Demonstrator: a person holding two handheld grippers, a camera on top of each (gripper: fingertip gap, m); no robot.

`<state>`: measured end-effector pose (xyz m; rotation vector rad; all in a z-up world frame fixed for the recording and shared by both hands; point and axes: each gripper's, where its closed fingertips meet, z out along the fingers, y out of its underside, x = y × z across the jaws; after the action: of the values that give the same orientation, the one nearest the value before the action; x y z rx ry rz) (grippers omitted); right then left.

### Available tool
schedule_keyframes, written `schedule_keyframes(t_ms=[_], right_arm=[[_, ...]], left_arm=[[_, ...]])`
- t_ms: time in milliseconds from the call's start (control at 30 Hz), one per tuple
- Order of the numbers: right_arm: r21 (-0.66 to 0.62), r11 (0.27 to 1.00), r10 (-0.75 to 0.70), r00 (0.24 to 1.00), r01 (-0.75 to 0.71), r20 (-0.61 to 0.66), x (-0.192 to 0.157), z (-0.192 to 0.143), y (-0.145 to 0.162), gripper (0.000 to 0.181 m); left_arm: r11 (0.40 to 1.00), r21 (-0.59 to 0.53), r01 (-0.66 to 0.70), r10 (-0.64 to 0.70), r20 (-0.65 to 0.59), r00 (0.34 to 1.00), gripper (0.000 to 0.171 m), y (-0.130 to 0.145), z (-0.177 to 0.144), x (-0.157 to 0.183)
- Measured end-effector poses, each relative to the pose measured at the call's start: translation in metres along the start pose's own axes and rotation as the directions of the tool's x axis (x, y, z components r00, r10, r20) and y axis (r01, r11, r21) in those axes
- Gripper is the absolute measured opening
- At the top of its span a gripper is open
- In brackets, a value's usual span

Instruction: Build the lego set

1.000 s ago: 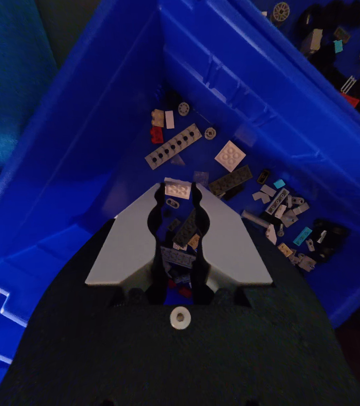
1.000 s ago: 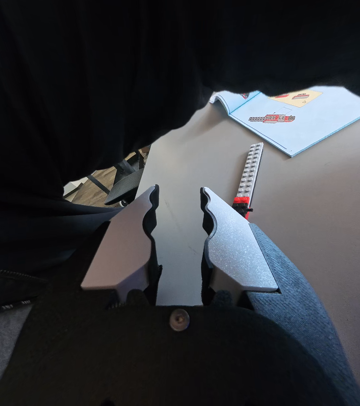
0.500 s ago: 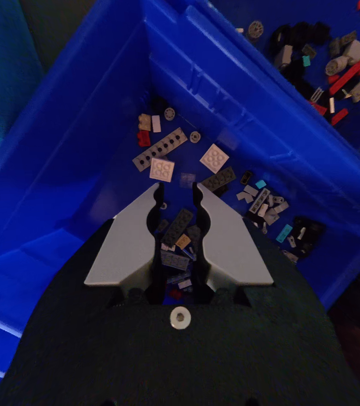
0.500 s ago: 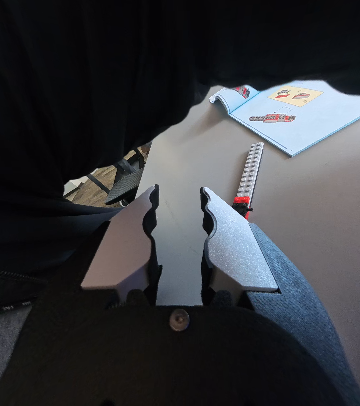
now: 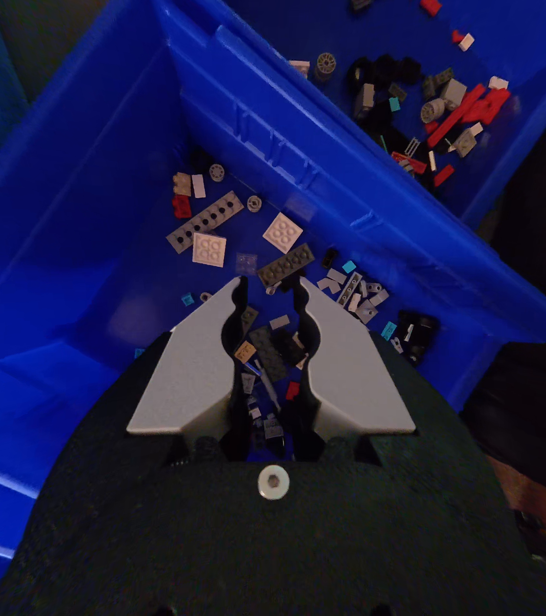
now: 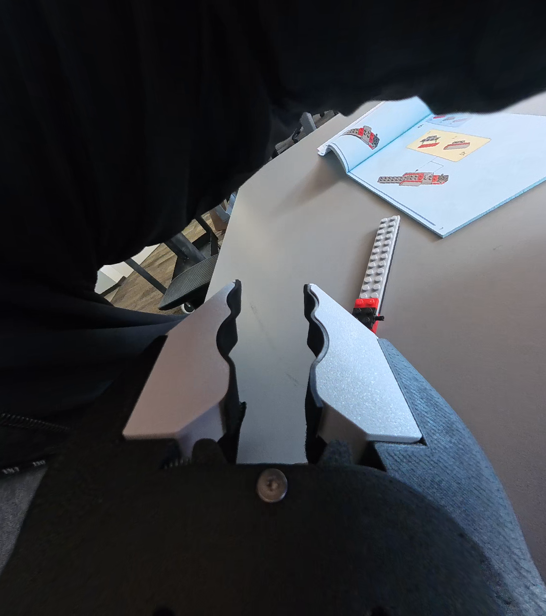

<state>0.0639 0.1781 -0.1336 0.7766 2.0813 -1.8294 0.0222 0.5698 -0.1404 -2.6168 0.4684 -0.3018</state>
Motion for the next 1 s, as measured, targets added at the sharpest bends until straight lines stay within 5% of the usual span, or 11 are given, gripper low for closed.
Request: schedule_keyframes(t_ms=[433, 833, 1000], right_arm=[[-0.002, 1.000, 0.000, 1.000, 0.000, 0.001, 0.000, 0.000, 0.000, 0.040], [-0.003, 1.000, 0.002, 1.000, -0.002, 0.003, -0.001, 0.000, 0.000, 0.040], [-0.003, 1.000, 0.003, 1.000, -0.003, 0.004, 0.000, 0.000, 0.000, 0.040]], left_arm=[[1.000, -0.011, 0.029, -0.029, 0.000, 1.000, 0.030, 0.013, -0.008, 0.000], [0.978, 0.165, 0.125, -0.128, 0.006, 0.992, 0.038, 0.051, -0.061, -0.005], [0.964, 0.244, 0.111, -0.139, 0.101, 0.985, 0.048, 0.065, -0.081, -0.012]])
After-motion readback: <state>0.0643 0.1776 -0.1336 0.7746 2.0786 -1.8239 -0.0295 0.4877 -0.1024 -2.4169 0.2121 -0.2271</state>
